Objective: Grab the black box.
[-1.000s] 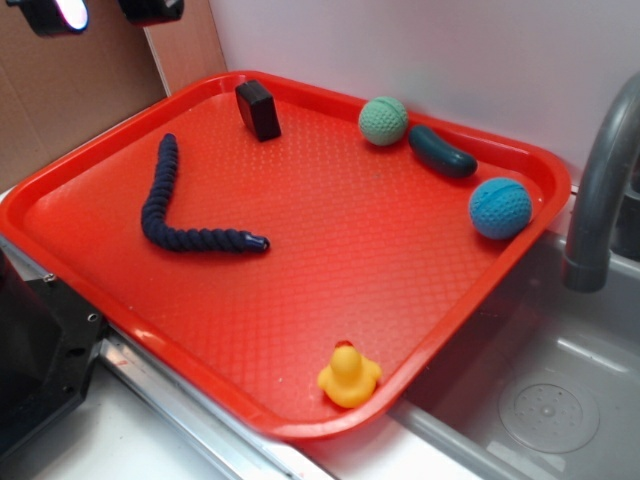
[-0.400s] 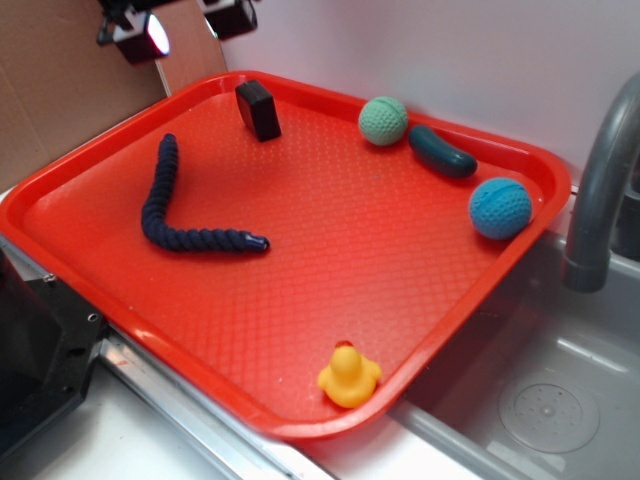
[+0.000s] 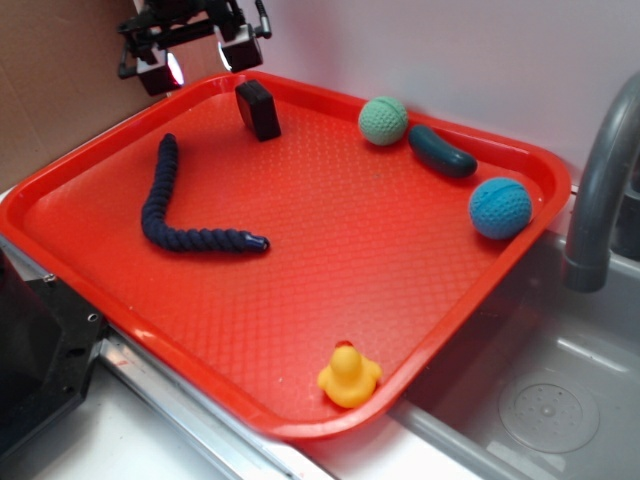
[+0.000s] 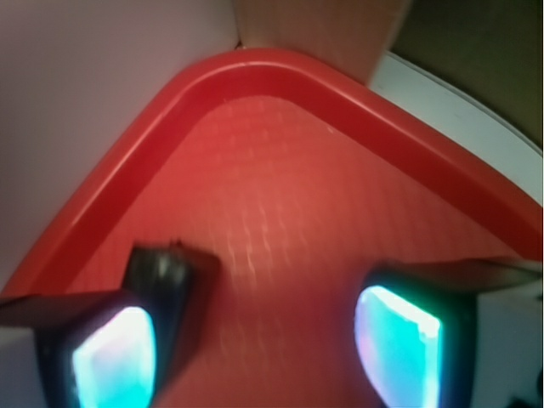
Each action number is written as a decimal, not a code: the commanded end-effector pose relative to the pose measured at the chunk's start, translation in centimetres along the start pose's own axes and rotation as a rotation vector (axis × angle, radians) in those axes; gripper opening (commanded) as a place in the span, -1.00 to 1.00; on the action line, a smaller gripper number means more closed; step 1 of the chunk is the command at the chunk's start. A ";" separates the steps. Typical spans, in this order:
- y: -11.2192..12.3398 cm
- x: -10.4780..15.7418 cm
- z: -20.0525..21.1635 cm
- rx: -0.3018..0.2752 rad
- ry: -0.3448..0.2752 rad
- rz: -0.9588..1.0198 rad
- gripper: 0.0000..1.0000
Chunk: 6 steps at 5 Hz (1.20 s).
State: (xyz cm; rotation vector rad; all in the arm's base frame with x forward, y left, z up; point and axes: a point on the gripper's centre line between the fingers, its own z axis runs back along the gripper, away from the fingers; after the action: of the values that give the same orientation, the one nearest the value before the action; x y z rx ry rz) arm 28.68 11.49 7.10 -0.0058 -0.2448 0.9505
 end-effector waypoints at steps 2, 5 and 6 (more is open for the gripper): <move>-1.0 -0.1 3.3 -0.119 -0.006 0.020 1.00; -5.9 1.5 -2.4 -0.090 0.042 0.039 1.00; -6.1 0.9 -3.2 -0.071 0.083 0.049 1.00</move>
State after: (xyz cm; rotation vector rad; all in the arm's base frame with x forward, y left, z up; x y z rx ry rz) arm 33.02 8.09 2.35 -0.0879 -0.1048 0.9744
